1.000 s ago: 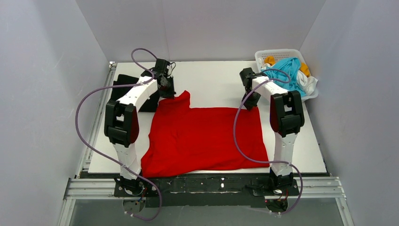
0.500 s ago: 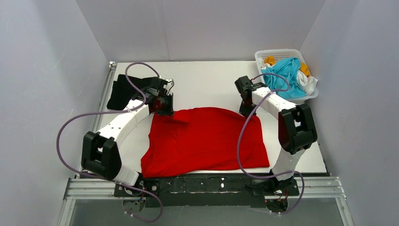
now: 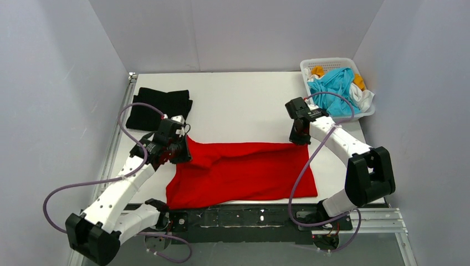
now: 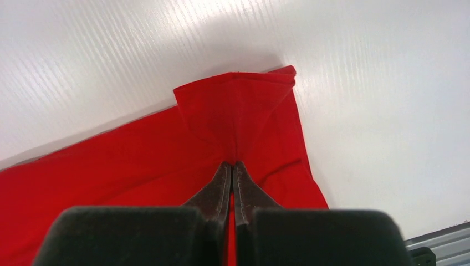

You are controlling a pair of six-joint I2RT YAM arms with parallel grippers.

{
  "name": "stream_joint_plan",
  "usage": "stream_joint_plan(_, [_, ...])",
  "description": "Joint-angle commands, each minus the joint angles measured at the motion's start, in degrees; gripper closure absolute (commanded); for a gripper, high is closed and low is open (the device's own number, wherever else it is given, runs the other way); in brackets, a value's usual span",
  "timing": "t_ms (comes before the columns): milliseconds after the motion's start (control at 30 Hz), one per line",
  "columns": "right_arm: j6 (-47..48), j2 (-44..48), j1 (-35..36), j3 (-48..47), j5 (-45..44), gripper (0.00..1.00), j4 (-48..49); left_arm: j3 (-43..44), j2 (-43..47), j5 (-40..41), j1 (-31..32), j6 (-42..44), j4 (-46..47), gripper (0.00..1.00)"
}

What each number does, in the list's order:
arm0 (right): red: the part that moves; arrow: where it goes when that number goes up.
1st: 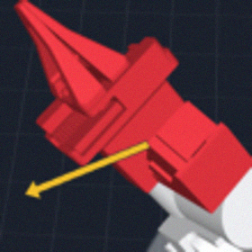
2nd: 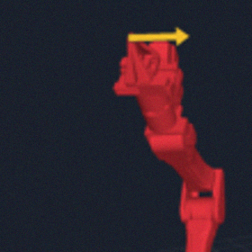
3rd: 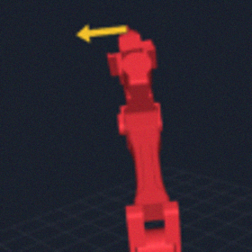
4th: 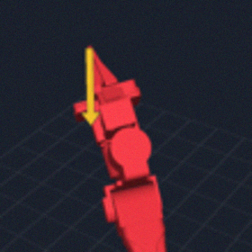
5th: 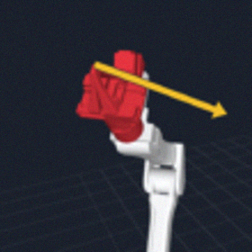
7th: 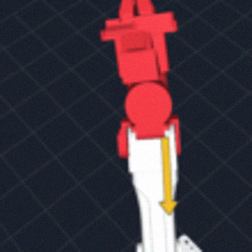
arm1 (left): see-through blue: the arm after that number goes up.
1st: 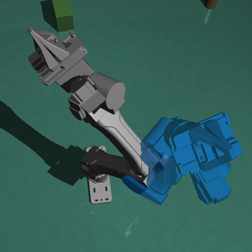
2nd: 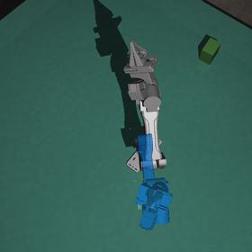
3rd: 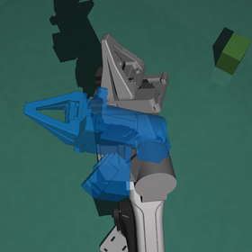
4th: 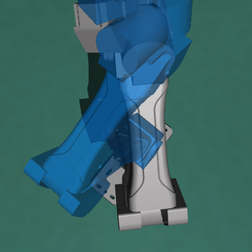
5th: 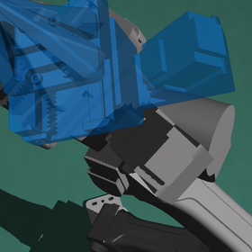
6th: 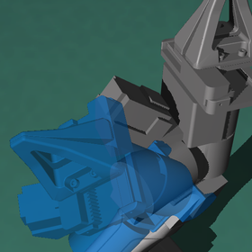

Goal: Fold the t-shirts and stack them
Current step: Fold the other side of the tshirt into a rectangle

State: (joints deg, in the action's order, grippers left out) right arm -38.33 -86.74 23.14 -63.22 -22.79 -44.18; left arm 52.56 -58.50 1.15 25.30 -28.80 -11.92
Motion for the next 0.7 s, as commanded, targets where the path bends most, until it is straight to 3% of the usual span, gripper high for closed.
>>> stream_joint_plan(0, [1.87, 3.70, 0.25, 2.10, -0.79, 0.99, 0.77, -4.71, 6.06, 2.25, 1.77, -11.72, -9.85, 1.00])
stream_joint_plan(267, [4.46, 3.04, 0.23, -0.76, -2.45, 0.99, -0.36, -7.18, 17.38, 8.78, 6.82, -22.80, -19.79, 1.00])
stream_joint_plan(467, [5.38, 3.14, 0.23, -0.33, -1.29, 0.99, 0.42, -8.97, 18.69, 3.89, 8.50, -27.74, -21.12, 1.00])
stream_joint_plan(667, [5.47, 3.50, 0.25, 2.58, -2.52, 0.97, 1.47, -16.14, 20.59, 1.66, 12.57, -30.51, -22.55, 0.97])
